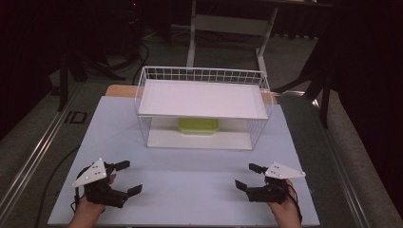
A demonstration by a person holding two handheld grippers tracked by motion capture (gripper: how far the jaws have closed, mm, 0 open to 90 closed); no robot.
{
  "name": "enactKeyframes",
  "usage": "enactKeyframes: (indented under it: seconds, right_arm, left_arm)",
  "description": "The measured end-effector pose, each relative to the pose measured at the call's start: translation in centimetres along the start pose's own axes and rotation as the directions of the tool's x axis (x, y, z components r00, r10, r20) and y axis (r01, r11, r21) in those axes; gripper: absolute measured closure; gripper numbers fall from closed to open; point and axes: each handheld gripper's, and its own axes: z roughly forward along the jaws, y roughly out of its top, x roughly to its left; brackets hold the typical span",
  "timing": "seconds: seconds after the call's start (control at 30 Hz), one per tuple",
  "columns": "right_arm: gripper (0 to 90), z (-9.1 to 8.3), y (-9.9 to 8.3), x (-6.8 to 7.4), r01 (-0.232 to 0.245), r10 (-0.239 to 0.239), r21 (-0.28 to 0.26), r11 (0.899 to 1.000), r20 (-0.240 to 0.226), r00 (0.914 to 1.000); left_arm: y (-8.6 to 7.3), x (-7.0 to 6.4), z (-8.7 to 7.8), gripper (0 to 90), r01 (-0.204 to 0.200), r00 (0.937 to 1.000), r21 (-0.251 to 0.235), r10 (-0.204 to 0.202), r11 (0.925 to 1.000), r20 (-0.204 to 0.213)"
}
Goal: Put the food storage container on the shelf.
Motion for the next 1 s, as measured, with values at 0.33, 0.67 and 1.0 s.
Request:
enactKeyframes:
  seconds: [0.33, 0.67, 1.0]
  right_arm:
    - [16.7, 0.8, -1.3, -0.8, 0.002, -0.001, 0.034, 0.999, -0.014, 0.9999]
    - [16.6, 1.0, -1.7, -1.3, -0.037, 0.037, 0.041, 0.998, -0.002, 0.9993]
    - [16.7, 0.8, -1.9, -1.8, -0.064, 0.064, 0.025, 0.998, 0.017, 0.9978]
  left_arm:
    - [-1.0, 0.5, 0.6, 3.1, 0.033, 0.9994, 0.014, -0.033, 0.9994, 0.011]
    - [-1.3, 0.9, 0.8, 3.1, 0.035, 0.9988, 0.025, -0.034, 0.9991, -0.036]
    - [-1.2, 1.5, 0.3, 3.7, 0.07, 0.9919, -0.007, -0.07, 0.9975, -0.106]
